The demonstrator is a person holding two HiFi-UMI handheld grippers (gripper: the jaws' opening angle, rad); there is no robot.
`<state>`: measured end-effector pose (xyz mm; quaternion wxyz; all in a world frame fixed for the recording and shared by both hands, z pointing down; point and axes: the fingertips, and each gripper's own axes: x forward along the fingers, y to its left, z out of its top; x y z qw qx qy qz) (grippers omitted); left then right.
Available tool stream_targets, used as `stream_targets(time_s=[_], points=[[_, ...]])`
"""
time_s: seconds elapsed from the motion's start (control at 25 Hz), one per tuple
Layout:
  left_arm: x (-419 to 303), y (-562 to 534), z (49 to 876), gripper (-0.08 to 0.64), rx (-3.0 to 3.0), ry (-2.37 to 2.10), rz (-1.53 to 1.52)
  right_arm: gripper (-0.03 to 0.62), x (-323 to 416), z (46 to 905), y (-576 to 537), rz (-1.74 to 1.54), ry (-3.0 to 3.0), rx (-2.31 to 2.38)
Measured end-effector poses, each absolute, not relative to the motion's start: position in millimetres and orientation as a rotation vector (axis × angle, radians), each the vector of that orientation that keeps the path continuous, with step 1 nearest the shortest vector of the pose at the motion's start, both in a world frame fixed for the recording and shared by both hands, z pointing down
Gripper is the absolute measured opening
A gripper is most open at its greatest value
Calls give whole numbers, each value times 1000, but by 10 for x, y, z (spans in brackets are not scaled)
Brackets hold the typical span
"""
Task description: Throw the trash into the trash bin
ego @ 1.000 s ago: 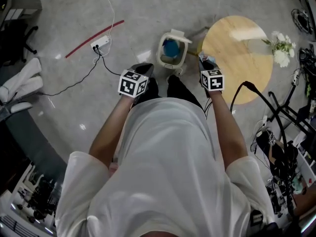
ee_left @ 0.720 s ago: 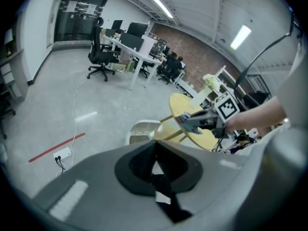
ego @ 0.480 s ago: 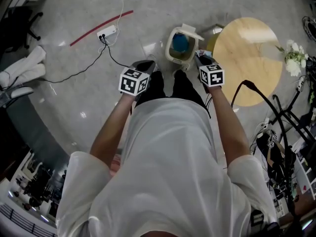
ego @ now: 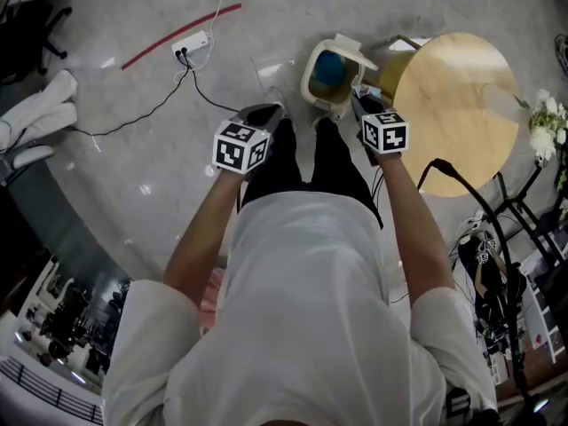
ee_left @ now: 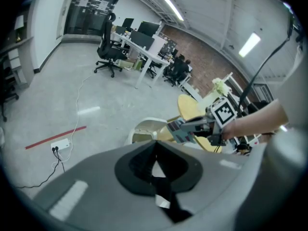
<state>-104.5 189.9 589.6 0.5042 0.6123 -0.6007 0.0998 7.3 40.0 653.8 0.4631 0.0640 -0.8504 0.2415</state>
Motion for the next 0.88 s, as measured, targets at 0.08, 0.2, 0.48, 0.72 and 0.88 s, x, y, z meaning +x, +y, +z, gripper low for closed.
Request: stream_targets(time_s=[0.08, 0.2, 0.48, 0.72, 0.88], points=[[-1069, 1887, 5983, 5, 1464, -1451, 232, 26, 49, 6650, 407, 604, -2079, 151], [-1117, 1895, 6117, 5, 1432, -1459, 207, 26, 1, 6816, 434, 619, -2067, 143], [-1139, 1940, 6344, 5, 1408, -1506, 250, 26, -38, 7127, 479, 643, -2044, 138], [-1066, 1899, 6587, 5, 1435, -1512, 325, 26, -49, 7454, 484, 662, -2034, 135], [-939, 1848, 6807, 5, 1468, -1493, 374, 26, -22, 7729, 484, 678, -2032, 137]])
